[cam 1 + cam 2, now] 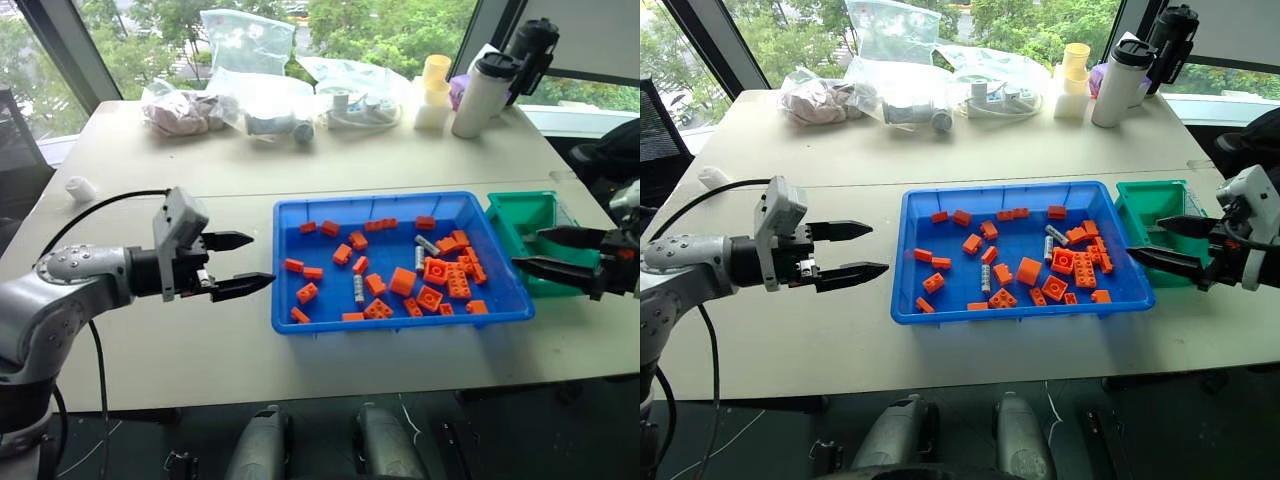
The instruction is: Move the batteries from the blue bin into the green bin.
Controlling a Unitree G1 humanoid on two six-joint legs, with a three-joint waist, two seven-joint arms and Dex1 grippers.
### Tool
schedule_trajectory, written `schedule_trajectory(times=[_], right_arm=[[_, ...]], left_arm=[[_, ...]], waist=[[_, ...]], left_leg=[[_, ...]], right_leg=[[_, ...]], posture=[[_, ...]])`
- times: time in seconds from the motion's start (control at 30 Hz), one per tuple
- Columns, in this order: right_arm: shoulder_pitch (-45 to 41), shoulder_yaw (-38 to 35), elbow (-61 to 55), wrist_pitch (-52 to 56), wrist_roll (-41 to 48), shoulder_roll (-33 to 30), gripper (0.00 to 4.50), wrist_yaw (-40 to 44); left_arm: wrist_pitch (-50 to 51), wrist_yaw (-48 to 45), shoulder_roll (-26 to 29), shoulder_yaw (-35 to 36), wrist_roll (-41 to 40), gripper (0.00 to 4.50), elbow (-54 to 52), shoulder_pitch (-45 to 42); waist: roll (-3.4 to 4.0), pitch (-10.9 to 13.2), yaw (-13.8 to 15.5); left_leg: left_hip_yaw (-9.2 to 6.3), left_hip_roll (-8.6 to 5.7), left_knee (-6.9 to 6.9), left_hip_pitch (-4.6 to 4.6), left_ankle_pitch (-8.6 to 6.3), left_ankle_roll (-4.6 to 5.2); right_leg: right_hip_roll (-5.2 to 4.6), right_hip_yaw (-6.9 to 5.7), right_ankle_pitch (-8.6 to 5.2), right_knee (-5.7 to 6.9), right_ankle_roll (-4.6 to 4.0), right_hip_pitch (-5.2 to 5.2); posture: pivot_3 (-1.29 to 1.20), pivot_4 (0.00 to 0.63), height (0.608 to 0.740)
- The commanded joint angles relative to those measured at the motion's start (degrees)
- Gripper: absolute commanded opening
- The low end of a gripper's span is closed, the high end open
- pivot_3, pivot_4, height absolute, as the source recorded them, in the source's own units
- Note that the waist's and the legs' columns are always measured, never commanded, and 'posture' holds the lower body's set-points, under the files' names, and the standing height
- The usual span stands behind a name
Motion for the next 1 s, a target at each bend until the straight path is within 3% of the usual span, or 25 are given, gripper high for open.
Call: schedule_trajectory(times=[0.03,0.8,0.87,1.0], right_arm=[[-1.09,-0.02,-0.46,-1.03,-0.26,0.03,4.47,0.29],[-4.12,2.72,-0.24,-0.41,-0.55,1.16,4.47,-1.67],[-9.14,5.6,-0.7,7.0,2.05,0.62,4.47,-4.79],[-21.1,11.18,-3.63,15.07,8.87,5.27,4.47,-6.9]], left_arm=[[-1.46,0.14,0.27,1.52,0.22,4.5,-0.19,-0.04],[-2.14,-3.08,3.67,1.3,1.59,4.5,3.16,-0.76],[-3.06,-6.25,5.99,0.54,2.74,4.5,4.6,-0.96],[-5.65,-14.04,10.96,-3.86,5.38,4.5,6.76,-3.49]], waist=[[0.0,0.0,0.01],[0.0,0.0,-0.04],[0.0,0.0,-0.22],[0.02,0.01,-0.41]], left_leg=[[0.0,0.0,0.0,0.0,0.0,0.0],[0.0,0.0,0.0,0.0,0.0,0.0],[0.0,0.0,0.0,0.0,0.0,0.0],[0.04,0.03,-0.02,0.02,0.0,0.0]], right_leg=[[0.0,0.0,0.0,0.0,0.0,0.0],[0.02,0.0,0.0,0.0,0.0,0.0],[0.01,0.0,0.0,0.0,0.0,-0.01],[0.05,0.01,-0.01,0.05,-0.02,-0.08]], posture=[[0.0,0.15,0.74],[0.0,0.15,0.74],[0.0,0.15,0.74],[0.0,0.15,0.74]])
